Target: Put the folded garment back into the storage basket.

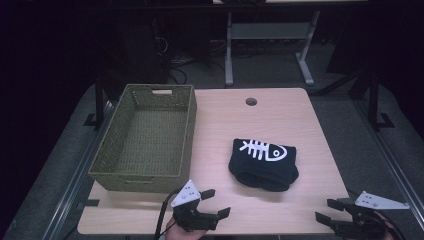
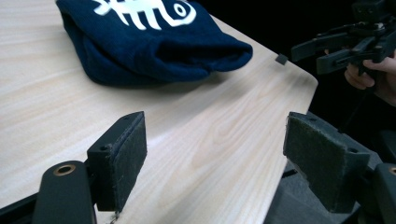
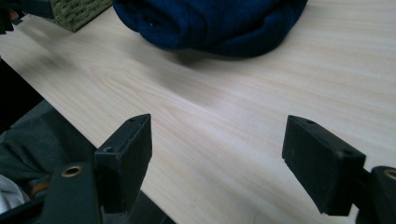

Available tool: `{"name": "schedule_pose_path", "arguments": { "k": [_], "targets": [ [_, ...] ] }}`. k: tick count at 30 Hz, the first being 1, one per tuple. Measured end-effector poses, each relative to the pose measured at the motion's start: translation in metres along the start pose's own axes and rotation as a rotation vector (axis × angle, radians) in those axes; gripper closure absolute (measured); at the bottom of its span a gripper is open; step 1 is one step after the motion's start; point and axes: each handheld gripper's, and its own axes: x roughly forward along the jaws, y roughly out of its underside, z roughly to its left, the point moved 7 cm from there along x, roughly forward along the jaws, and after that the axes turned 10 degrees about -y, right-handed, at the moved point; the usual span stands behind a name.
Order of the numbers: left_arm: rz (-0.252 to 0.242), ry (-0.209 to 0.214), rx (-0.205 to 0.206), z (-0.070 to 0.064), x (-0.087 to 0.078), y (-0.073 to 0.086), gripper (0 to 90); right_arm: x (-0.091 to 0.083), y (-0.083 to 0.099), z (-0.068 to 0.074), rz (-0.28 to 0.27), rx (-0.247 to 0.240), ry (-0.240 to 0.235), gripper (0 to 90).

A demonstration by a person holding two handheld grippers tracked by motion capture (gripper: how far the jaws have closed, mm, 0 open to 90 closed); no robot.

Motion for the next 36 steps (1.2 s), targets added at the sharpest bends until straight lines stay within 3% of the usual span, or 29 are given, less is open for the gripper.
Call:
{"name": "schedule_pose_path", "arguments": {
  "k": [4,5,13,22,28,36],
  "targets": [
    [-0.004,-0.003,-0.014,0.004,0.003,-0.007,21.0,0.003,-0.009,-0.001,0.01,-0.007,-0.012,23.6],
    [0.007,0.013,-0.018,0.005,0.005,-0.01,21.0,0.004,-0.011,0.0,0.01,-0.006,-0.019,23.6],
    [0.0,-0.003,-0.029,0.009,0.014,-0.026,20.2,0.018,-0.027,0.001,0.047,-0.02,-0.02,23.6],
    [0.017,-0.023,-0.033,0.012,0.034,-0.045,20.1,0.03,-0.054,-0.004,0.076,-0.027,-0.03,23.6],
    [0.048,-0.032,0.002,0.015,0.049,-0.057,20.1,0.036,-0.065,-0.006,0.076,-0.042,-0.043,23.6],
    [0.072,-0.035,-0.012,0.023,0.072,-0.07,20.2,0.045,-0.078,-0.016,0.085,-0.029,-0.055,23.3]
  ]
}}
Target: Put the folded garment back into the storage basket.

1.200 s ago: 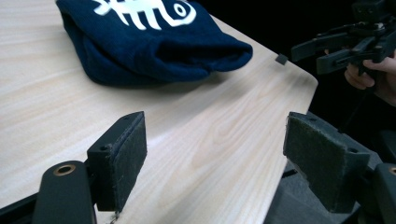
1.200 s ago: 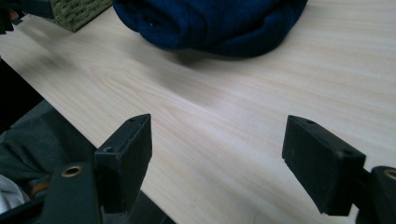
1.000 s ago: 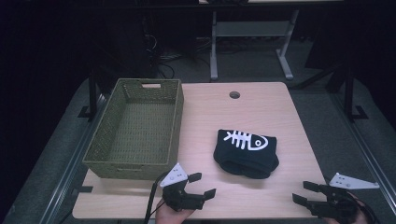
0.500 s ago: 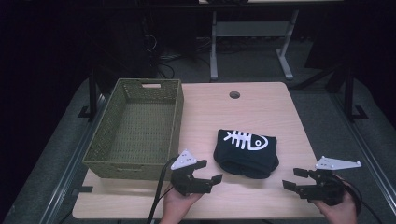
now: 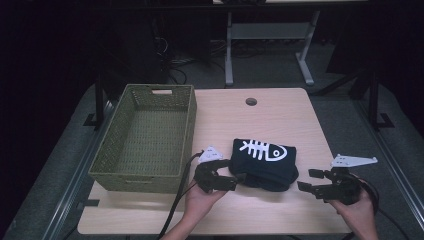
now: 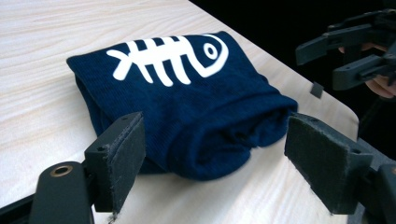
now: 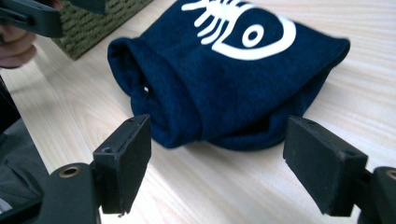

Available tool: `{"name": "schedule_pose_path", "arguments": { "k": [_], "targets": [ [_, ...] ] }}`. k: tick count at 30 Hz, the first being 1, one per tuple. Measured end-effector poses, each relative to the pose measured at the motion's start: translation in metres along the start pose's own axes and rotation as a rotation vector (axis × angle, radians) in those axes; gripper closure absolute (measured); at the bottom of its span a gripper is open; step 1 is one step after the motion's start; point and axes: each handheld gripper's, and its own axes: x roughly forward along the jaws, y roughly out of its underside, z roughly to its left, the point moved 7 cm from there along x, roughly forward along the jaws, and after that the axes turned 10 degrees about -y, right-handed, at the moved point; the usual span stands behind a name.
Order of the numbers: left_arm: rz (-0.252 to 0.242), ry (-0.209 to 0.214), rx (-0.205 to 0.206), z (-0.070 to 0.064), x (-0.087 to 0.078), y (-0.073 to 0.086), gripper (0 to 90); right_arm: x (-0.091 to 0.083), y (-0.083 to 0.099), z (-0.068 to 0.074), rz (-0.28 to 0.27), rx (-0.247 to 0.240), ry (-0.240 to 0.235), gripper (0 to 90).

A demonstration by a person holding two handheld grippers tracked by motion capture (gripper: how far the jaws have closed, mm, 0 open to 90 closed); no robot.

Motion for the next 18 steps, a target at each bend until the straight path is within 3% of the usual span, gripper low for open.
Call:
{"name": "schedule_pose_path", "arguments": {
  "k": [11,15,18],
  "targets": [
    [0.027,-0.025,-0.092,0.023,0.027,-0.013,20.2,0.004,-0.019,-0.021,0.01,0.027,0.016,22.9],
    [0.046,-0.047,-0.091,0.028,0.037,-0.016,20.6,0.007,-0.024,-0.029,0.015,0.039,0.022,22.9],
    [0.058,-0.039,-0.119,0.031,0.045,-0.018,20.7,0.009,-0.028,-0.037,0.011,0.058,0.03,23.0]
  ]
}}
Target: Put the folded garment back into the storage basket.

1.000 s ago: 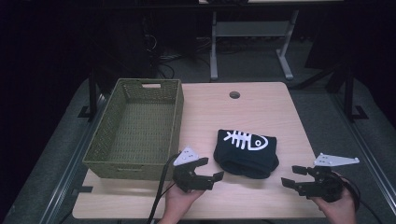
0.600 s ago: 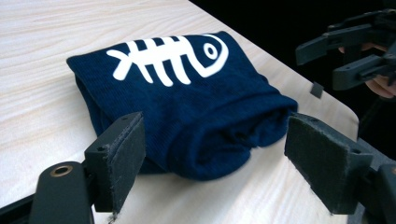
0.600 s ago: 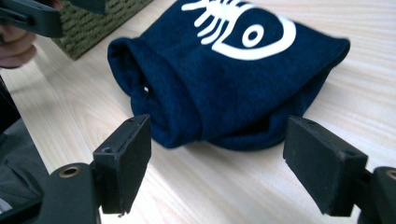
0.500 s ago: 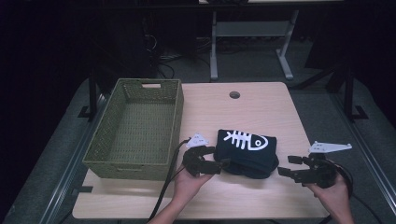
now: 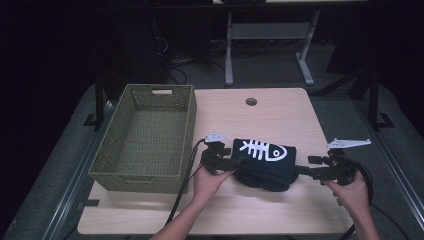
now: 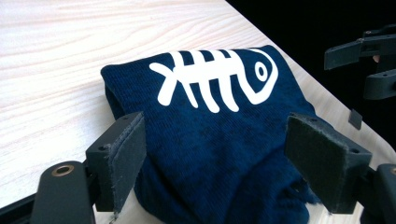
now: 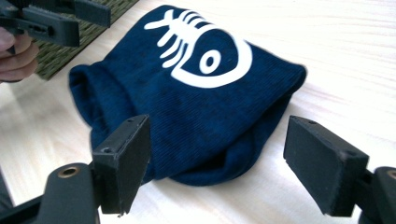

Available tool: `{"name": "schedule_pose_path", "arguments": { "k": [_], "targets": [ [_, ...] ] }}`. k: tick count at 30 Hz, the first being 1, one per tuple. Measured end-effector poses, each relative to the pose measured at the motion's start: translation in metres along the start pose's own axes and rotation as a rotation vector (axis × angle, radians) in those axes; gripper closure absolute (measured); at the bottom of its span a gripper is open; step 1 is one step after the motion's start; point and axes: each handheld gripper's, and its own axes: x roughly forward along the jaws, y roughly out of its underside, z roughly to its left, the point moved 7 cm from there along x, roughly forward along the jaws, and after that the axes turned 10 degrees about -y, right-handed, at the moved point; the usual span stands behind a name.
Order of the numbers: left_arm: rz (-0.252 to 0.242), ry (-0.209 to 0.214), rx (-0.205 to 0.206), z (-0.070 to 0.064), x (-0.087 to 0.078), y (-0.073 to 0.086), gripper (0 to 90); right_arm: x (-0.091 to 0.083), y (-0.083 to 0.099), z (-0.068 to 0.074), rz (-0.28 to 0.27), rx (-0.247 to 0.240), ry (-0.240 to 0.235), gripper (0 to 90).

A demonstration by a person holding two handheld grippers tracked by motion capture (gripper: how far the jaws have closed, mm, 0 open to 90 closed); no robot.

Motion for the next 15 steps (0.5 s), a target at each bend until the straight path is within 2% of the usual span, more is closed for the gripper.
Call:
{"name": "schedule_pose_path", "arguments": {
  "k": [2,5,9,10,15],
  "targets": [
    [0.006,0.009,-0.033,0.003,0.005,-0.001,21.0,0.002,-0.002,-0.004,-0.001,0.01,0.008,23.4],
    [0.036,-0.001,-0.065,0.01,0.016,0.002,21.0,0.008,-0.001,-0.014,0.019,0.03,0.026,23.3],
    [0.057,-0.022,-0.063,0.014,0.025,0.004,21.0,0.018,-0.001,-0.024,0.037,0.052,0.035,23.3],
    [0.074,-0.024,-0.083,0.016,0.03,0.005,21.0,0.02,-0.001,-0.025,0.039,0.057,0.034,23.3],
    [0.122,-0.068,-0.103,0.027,0.043,0.011,21.3,0.03,0.0,-0.034,0.051,0.093,0.033,23.4]
  ]
}}
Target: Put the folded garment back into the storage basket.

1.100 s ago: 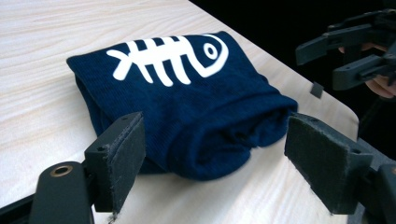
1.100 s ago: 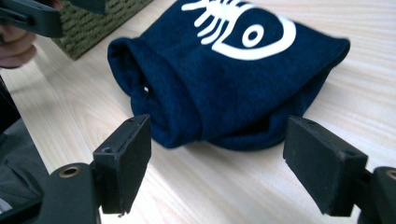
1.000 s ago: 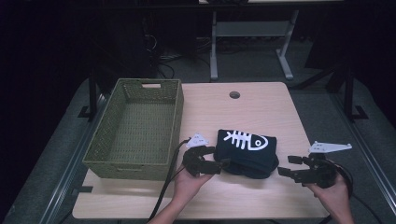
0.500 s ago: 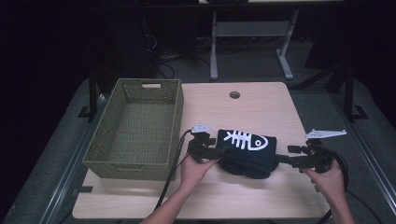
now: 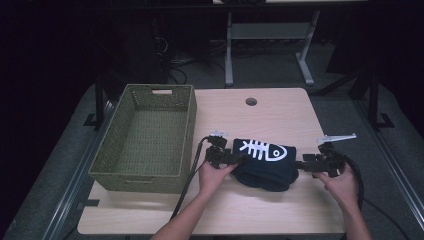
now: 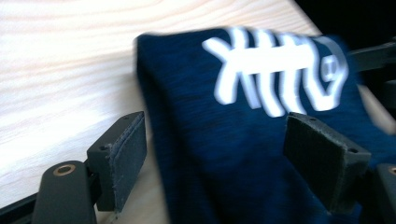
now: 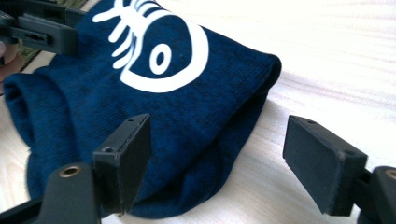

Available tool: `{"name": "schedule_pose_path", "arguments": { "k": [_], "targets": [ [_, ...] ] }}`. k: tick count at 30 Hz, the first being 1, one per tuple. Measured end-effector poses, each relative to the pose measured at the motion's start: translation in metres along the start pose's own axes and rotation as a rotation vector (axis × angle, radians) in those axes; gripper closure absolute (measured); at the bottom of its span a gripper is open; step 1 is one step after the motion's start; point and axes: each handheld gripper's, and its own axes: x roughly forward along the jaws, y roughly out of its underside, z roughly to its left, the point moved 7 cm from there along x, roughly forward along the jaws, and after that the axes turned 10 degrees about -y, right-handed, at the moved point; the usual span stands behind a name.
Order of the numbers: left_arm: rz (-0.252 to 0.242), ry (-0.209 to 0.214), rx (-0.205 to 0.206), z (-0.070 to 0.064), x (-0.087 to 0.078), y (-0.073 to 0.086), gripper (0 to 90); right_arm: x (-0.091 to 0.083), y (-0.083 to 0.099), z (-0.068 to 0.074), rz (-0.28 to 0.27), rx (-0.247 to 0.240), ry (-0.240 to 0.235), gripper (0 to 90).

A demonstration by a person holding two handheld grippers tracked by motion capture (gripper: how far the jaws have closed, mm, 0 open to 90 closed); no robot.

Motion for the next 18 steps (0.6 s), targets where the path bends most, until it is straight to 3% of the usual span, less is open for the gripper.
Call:
{"name": "schedule_pose_path", "arguments": {
  "k": [5,18],
  "targets": [
    [0.006,0.01,-0.018,0.003,0.004,0.001,21.9,0.008,0.002,-0.005,0.017,0.039,0.001,23.9],
    [0.017,0.042,-0.007,-0.005,0.006,0.005,31.7,0.02,0.004,-0.011,0.027,0.082,-0.003,26.9]
  ]
}}
